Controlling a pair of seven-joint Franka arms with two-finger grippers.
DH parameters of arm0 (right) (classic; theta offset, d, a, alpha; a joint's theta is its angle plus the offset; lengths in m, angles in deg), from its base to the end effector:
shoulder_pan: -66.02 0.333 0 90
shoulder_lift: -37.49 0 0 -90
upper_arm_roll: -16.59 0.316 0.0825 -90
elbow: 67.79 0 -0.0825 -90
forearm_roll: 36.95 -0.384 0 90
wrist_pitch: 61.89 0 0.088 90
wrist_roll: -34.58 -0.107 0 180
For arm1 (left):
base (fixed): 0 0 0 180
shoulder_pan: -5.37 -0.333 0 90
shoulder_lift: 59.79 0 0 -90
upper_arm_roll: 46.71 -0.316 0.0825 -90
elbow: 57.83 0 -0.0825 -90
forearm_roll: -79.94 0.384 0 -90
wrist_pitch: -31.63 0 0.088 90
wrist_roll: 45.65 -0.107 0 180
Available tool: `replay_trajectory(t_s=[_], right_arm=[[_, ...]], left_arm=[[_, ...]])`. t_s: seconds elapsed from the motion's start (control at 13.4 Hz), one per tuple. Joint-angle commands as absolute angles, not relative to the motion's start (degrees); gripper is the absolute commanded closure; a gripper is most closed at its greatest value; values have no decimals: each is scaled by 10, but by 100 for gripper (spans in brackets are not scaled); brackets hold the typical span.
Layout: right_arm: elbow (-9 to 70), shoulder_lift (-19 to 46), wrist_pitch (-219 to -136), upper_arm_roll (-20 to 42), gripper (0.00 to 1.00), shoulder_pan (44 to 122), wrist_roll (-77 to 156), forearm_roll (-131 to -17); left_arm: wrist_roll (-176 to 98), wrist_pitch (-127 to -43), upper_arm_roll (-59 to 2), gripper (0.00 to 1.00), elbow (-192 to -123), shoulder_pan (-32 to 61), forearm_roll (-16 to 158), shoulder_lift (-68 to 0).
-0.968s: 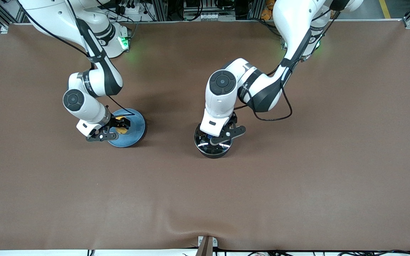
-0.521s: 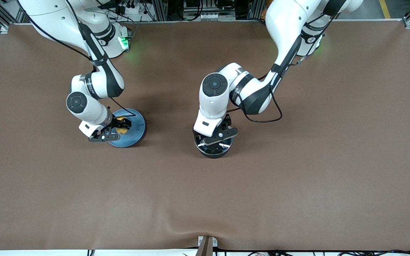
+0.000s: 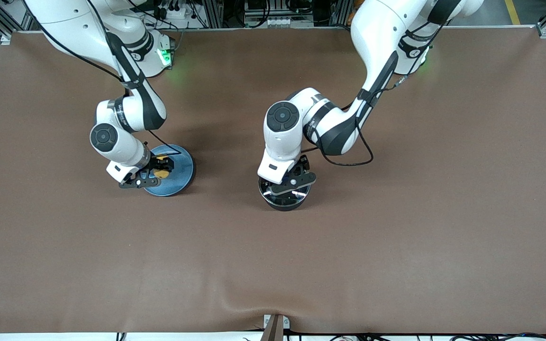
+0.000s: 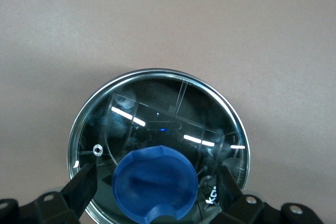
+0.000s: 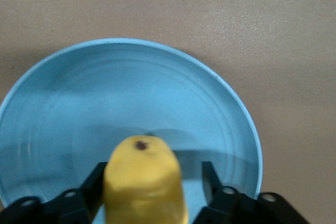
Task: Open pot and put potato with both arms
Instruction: 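Grasp the potato with the right gripper while the left gripper grasps the knob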
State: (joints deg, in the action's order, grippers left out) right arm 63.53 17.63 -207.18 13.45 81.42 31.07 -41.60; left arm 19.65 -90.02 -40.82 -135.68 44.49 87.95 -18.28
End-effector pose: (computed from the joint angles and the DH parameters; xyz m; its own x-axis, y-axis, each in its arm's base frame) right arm 0.5075 0.1083 0.1903 0.9909 0.0861 -0.1033 0.0851 -0.9963 -0.0143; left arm 0.5382 -0.5062 0.2972 0.9499 0.3054 0.0670 0.3050 -0.9522 0.0165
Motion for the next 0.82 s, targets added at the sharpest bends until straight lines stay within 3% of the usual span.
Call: replay_trajectory(t_s=[0.0, 0.15, 0.3, 0.52, 0.6, 0.74], right_arm=[[644, 178, -2085, 134, 73, 815, 318, -427], [643, 180, -2081, 135, 90, 815, 317, -427], [640, 194, -2060, 137, 100, 815, 317, -427], [637, 250, -2012, 138, 100, 817, 319, -449], [635, 271, -1999, 137, 100, 816, 319, -450], [620, 310, -1965, 135, 100, 812, 321, -450]], left_arm=[[200, -898, -413, 10, -1342, 451, 891, -174], [203, -897, -413, 24, -1343, 451, 889, -174], [204, -897, -413, 24, -1343, 451, 888, -171], [204, -897, -413, 33, -1343, 451, 888, -168], [204, -897, -413, 46, -1343, 451, 887, -167], [204, -895, -412, 92, -1343, 451, 886, -168]])
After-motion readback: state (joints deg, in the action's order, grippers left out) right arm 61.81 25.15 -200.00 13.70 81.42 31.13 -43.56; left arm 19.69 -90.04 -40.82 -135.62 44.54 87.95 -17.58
